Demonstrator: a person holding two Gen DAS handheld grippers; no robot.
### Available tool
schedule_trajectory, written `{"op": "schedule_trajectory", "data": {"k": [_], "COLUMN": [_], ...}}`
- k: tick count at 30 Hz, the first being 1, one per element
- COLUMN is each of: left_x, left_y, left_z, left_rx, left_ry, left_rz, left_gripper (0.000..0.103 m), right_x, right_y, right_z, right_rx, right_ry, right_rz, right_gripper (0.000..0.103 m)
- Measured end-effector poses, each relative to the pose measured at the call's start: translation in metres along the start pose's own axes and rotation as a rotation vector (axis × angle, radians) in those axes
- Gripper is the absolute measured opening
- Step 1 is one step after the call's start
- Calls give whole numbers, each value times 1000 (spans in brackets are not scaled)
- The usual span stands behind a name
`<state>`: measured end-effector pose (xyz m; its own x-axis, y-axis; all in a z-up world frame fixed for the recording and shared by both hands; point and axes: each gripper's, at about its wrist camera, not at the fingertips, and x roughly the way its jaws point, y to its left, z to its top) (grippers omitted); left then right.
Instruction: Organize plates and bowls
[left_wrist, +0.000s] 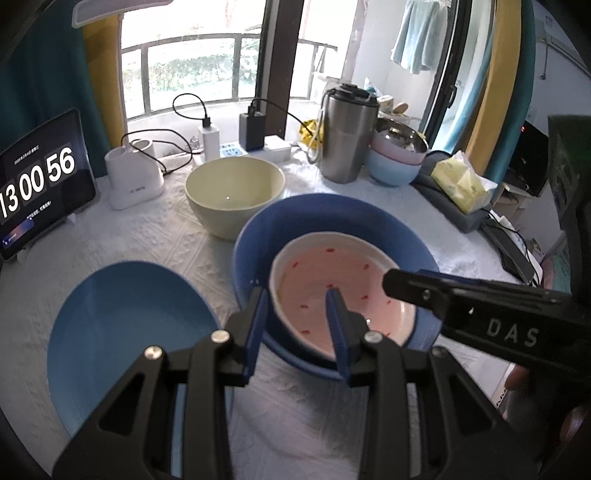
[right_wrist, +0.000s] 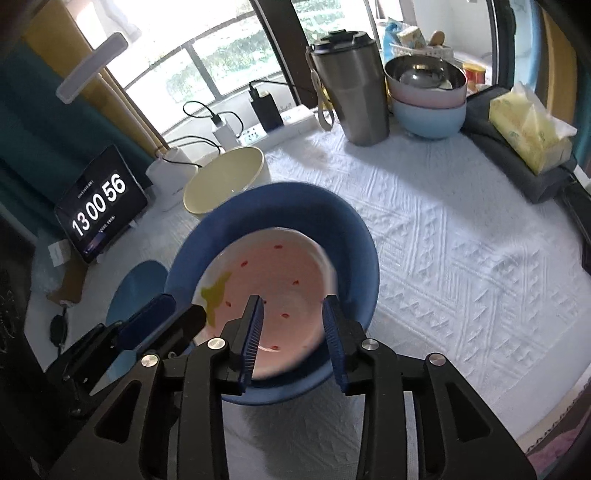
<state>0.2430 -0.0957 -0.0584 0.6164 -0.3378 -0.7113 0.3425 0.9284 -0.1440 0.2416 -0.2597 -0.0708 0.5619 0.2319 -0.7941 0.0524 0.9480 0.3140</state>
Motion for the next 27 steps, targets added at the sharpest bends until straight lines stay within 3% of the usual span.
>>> {"op": "schedule_trajectory", "data": {"k": [21, 27], "left_x": [-16, -22], "left_y": [17, 31], "left_z": [25, 39], "left_rx": [-29, -81], "left_ry": [-57, -111], "left_rz": [16, 48], "left_gripper": [35, 46], "right_x": [-11, -16], "right_y": [3, 12], "right_z": [15, 25], "right_rx": [-11, -99], "right_ry": [-38, -135], "right_rz": [-8, -11], "right_gripper": [35, 36]}}
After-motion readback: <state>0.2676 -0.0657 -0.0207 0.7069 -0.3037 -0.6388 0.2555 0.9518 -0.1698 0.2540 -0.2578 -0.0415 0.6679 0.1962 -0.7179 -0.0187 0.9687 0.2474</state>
